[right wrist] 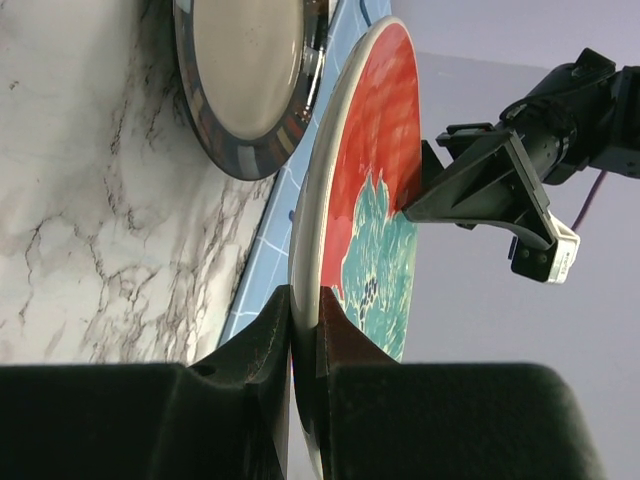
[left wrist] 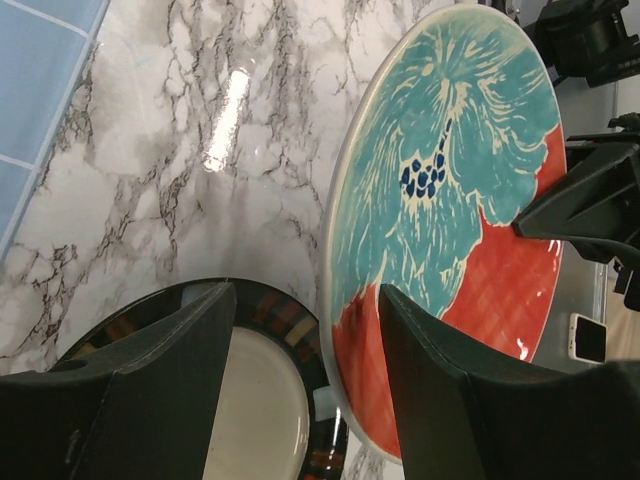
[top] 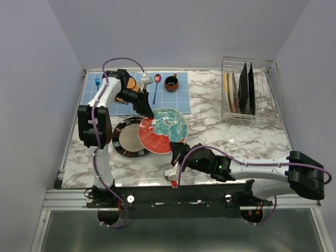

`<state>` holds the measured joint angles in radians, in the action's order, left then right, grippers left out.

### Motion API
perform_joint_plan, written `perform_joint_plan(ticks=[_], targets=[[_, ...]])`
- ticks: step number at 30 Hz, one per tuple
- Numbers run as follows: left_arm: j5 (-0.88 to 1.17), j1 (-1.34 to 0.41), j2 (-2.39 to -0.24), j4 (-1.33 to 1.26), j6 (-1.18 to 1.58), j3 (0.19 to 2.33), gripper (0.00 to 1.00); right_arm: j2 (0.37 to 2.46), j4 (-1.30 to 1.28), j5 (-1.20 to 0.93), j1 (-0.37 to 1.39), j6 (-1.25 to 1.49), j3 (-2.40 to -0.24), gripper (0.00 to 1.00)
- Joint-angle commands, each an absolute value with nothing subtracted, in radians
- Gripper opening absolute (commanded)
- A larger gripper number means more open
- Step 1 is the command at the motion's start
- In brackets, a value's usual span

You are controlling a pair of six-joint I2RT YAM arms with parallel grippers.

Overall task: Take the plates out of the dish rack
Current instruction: Unload the plate from the dish rack.

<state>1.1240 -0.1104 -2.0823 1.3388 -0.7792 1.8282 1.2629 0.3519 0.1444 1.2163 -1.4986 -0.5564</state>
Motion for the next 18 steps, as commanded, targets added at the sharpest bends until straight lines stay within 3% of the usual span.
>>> perform_joint_plan(ticks=[1, 6, 10, 18], targets=[[1.134, -0.146, -2.017, 1.519, -0.753, 1.822, 0.68, 1.215, 0.595, 0.134, 1.224, -1.601, -0.554, 0.01], [1.126, -0.175, -2.000, 1.519, -0.741, 1.816, 0.66, 1.209, 0.614, 0.121, 1.224, -1.620, -0.537, 0.01], [1.143, -0.175, -1.997, 1.520, -0.747, 1.795, 0.51, 1.200, 0.617, 0.124, 1.226, -1.626, -0.529, 0.01], [1.151, -0.183, -2.000, 1.522, -0.772, 1.732, 0.52, 1.198, 0.640, 0.109, 1.226, -1.660, -0.525, 0.01]])
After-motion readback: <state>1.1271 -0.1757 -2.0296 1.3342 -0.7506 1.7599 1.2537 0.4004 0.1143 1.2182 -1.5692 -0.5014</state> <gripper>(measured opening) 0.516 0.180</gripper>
